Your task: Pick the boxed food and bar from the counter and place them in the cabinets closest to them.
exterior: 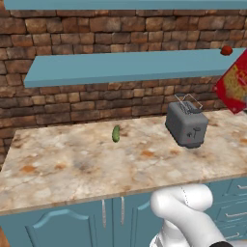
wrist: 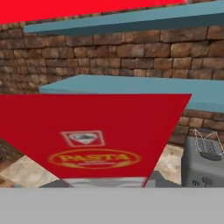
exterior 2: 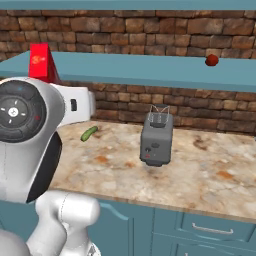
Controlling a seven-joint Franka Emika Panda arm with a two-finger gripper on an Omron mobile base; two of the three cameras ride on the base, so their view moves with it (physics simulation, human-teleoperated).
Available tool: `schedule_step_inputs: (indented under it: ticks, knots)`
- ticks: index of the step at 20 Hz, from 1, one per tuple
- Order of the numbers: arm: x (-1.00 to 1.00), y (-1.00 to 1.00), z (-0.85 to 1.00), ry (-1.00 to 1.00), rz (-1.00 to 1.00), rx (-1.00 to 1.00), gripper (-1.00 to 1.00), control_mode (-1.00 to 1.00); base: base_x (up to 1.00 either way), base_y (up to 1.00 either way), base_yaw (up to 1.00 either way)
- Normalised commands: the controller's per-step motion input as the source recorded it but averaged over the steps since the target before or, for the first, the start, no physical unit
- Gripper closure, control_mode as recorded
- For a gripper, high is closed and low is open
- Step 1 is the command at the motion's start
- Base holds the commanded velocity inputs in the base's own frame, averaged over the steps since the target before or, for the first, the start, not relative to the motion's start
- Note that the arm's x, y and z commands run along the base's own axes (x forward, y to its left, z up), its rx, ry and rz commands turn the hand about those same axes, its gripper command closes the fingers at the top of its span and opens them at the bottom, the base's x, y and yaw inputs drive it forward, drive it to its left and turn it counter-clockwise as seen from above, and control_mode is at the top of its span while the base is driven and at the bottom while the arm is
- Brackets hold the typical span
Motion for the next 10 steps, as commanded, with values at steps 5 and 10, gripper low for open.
schedule_step_inputs:
  ticks: [5, 10]
  knots:
    - [0.13, 0.13, 0.07, -0.04, -0.05, -0.01, 1.0, -1.0, 0.0, 0.0, 0.0]
    - [0.1, 0.01, 0.03, 0.01, 0.0, 0.0, 1.0, -1.0, 0.0, 0.0, 0.0]
